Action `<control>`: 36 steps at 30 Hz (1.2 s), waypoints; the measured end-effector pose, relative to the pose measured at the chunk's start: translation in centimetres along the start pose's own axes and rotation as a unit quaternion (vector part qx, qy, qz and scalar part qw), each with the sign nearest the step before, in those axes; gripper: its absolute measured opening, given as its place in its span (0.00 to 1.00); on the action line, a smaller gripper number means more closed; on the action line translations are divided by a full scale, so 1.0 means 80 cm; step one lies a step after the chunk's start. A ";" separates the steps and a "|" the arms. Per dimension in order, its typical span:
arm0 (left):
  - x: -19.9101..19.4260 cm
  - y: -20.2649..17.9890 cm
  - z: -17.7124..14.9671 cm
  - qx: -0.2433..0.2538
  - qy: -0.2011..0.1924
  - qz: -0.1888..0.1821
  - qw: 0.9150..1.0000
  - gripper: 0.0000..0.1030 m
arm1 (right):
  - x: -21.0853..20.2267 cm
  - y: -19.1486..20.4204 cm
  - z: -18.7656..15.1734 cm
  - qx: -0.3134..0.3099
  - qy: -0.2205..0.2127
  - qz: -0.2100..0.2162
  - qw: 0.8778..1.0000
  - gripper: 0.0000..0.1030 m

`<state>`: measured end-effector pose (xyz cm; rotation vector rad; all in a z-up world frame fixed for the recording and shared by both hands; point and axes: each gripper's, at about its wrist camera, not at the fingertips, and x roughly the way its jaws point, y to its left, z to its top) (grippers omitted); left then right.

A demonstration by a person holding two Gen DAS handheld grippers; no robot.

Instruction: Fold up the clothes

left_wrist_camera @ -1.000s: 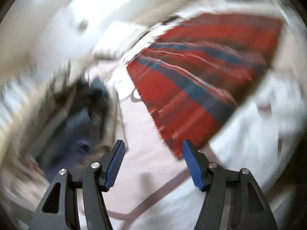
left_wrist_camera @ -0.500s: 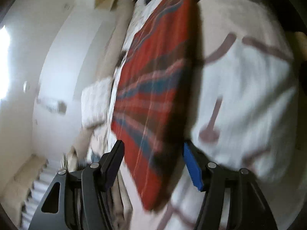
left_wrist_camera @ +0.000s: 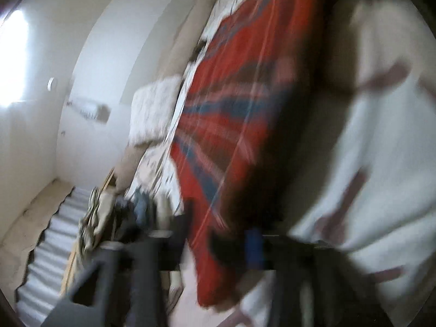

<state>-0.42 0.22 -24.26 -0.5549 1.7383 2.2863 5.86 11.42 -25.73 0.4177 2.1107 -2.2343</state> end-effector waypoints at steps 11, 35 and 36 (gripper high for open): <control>0.018 -0.002 -0.032 0.023 0.004 0.010 1.000 0.05 | 0.034 0.019 -0.149 -0.066 0.118 0.001 0.991 0.08; 0.009 0.021 -0.027 0.046 -0.007 -0.025 0.999 0.04 | 0.058 -0.015 -0.201 -0.080 0.123 0.095 0.985 0.05; 0.004 0.031 -0.026 0.037 -0.008 -0.033 0.999 0.04 | 0.058 -0.027 -0.199 -0.073 0.123 0.095 0.985 0.05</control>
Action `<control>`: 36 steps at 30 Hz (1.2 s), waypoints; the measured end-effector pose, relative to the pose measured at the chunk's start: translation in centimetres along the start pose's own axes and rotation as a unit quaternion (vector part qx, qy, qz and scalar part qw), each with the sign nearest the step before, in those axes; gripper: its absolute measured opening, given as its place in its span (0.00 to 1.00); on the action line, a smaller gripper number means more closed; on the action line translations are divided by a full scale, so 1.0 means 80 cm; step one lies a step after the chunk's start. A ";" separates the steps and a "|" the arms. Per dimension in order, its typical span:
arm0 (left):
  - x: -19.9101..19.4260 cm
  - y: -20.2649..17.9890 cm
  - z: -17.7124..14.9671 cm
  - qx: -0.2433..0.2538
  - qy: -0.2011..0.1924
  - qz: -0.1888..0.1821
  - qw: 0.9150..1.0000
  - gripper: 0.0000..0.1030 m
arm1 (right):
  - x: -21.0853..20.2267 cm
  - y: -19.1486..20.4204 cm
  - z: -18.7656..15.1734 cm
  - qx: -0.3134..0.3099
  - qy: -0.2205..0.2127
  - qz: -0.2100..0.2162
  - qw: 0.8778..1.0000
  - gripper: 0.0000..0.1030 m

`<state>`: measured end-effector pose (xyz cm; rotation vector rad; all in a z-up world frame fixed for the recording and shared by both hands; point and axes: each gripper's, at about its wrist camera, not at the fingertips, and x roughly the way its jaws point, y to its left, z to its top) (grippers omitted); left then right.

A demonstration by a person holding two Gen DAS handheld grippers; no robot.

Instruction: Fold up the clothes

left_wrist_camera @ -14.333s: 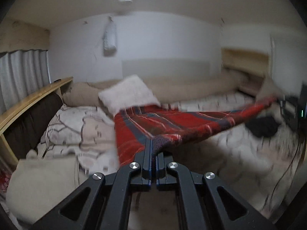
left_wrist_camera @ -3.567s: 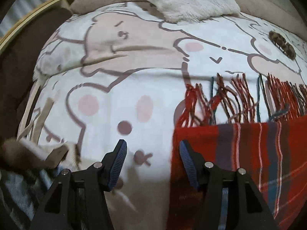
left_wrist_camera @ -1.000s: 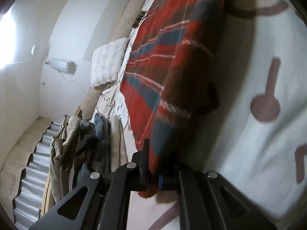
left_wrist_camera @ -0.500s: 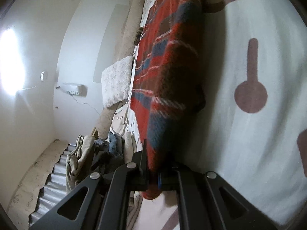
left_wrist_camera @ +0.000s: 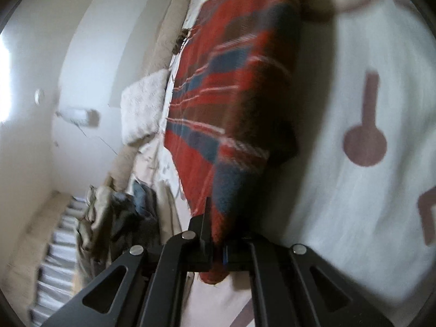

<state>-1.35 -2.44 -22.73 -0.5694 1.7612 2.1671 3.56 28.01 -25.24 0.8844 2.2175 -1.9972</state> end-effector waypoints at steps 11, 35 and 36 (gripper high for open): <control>-0.112 0.097 0.015 -0.035 -0.026 0.004 0.999 0.04 | -0.077 -0.120 -0.036 0.052 -0.032 -0.045 0.997 0.05; -0.089 0.149 0.034 -0.168 0.039 -0.189 0.967 0.06 | -0.060 -0.165 -0.069 0.187 -0.002 0.249 0.950 0.05; -0.063 0.161 0.042 -0.177 0.054 -0.214 0.959 0.06 | -0.037 -0.184 -0.058 0.190 0.002 0.259 0.947 0.05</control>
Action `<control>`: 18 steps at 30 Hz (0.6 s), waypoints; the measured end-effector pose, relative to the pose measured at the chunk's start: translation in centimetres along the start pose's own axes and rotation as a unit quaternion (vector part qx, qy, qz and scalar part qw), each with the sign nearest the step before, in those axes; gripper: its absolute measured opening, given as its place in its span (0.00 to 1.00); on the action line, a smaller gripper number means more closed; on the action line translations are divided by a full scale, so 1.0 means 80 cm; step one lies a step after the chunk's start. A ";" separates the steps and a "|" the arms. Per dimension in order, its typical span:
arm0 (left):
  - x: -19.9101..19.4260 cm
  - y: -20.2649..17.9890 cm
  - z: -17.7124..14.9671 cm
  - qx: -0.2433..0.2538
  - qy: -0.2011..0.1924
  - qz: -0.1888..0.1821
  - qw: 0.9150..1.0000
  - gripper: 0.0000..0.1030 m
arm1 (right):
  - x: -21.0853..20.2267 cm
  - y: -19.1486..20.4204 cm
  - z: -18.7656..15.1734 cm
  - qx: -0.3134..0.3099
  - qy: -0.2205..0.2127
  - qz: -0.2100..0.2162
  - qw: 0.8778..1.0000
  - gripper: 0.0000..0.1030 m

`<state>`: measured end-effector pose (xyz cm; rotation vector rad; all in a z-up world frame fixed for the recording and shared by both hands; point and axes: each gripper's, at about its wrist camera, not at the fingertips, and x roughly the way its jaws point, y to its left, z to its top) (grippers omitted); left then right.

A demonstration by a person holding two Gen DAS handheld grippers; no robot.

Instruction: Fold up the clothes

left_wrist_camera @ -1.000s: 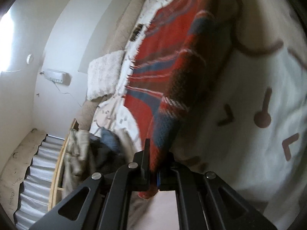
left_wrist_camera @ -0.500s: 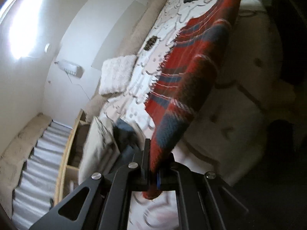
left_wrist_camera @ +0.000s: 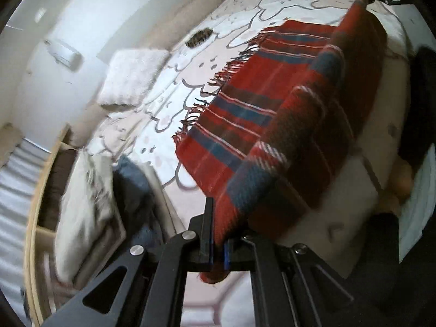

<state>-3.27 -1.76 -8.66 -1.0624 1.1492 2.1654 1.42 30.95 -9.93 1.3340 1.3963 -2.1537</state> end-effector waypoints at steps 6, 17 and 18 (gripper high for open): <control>0.121 0.070 0.075 -0.021 0.098 -0.088 0.991 0.06 | 0.093 -0.072 0.078 -0.023 0.056 0.068 0.996 0.05; 0.292 0.119 0.134 0.011 0.213 -0.163 0.963 0.11 | 0.249 -0.120 0.128 -0.020 0.117 0.151 0.981 0.05; 0.301 0.120 0.134 0.007 0.216 -0.165 0.962 0.16 | 0.263 -0.121 0.131 -0.017 0.121 0.157 0.980 0.05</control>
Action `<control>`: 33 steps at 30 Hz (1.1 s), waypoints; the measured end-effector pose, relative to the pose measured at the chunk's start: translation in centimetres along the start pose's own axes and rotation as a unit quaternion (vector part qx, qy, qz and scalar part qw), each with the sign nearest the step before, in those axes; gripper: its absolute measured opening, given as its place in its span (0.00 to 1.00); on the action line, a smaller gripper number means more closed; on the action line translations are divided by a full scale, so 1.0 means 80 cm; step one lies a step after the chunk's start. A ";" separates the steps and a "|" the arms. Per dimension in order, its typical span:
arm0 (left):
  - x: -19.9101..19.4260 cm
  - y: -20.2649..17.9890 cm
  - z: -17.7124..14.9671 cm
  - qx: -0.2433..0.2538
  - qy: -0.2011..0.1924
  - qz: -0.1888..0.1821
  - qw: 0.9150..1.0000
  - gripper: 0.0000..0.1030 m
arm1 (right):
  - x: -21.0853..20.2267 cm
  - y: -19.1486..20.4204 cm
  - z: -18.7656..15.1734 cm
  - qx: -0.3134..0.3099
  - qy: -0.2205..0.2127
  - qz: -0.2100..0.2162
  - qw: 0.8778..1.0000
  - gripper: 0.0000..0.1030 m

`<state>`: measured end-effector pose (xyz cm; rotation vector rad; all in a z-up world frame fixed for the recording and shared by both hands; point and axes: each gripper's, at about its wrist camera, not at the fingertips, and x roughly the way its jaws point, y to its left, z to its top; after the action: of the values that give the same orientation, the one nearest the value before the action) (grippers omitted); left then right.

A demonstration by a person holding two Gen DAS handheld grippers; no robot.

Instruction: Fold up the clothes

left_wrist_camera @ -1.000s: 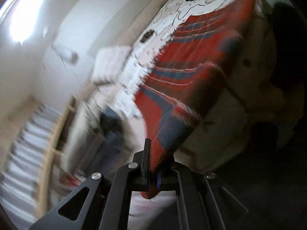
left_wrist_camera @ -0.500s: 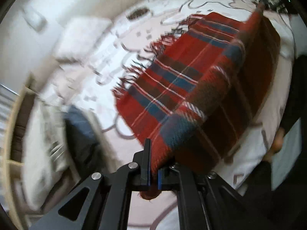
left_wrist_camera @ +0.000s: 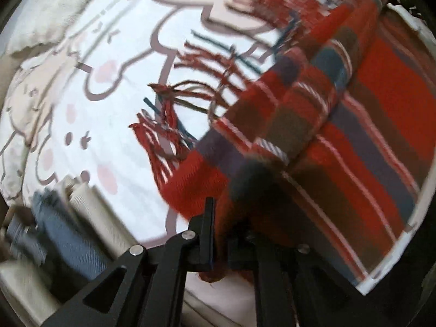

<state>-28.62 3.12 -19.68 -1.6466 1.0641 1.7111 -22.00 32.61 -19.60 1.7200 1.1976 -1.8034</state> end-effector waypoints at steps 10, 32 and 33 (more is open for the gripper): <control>-0.012 0.062 -0.049 -0.168 -0.069 0.026 0.983 0.66 | 0.010 -0.058 -0.030 0.175 -0.047 -0.051 0.982 0.81; -0.021 -0.205 -0.153 -0.411 -0.276 0.060 0.867 0.69 | -0.099 0.294 0.010 0.356 -0.342 -0.083 0.866 0.73; -0.023 -0.208 -0.155 -0.405 -0.278 0.068 0.868 0.69 | -0.092 0.281 -0.004 0.386 -0.337 -0.063 0.856 0.73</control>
<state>-7.79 2.25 -20.07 -1.3238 0.1608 2.7316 -3.34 18.05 -19.77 1.0897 0.2856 -2.8735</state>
